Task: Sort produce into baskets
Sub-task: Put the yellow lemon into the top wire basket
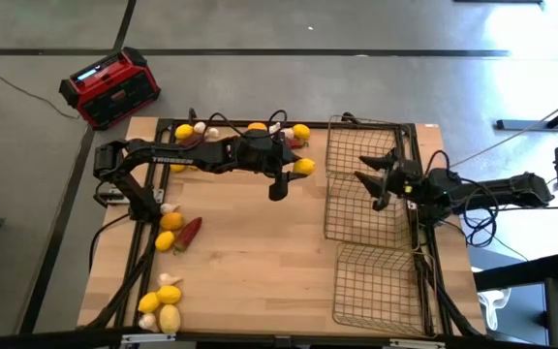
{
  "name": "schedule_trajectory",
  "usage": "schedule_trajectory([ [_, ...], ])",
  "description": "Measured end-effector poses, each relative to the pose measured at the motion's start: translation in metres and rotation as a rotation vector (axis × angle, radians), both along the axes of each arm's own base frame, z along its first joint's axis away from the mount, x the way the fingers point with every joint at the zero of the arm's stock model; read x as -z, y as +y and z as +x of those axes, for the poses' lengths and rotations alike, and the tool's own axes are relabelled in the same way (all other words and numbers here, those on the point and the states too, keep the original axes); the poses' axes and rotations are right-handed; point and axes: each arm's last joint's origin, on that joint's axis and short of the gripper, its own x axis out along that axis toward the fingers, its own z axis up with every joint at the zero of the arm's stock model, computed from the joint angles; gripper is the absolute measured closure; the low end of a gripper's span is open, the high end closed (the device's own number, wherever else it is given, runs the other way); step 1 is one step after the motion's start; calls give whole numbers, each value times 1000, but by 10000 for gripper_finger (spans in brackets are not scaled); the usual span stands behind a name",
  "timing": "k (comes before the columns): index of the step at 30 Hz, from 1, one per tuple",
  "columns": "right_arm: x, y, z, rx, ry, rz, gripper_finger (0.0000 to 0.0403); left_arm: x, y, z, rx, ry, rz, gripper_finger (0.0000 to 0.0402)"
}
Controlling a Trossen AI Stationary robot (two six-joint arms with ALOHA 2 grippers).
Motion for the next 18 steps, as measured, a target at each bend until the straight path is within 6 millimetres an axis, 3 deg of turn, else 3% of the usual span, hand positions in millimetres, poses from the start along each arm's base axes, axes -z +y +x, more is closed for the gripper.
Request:
schedule_trajectory([
  [18, 7, 8, 86, -34, 320, -150, 166, 0, -20, 3, 94, 7, 100, 222],
])
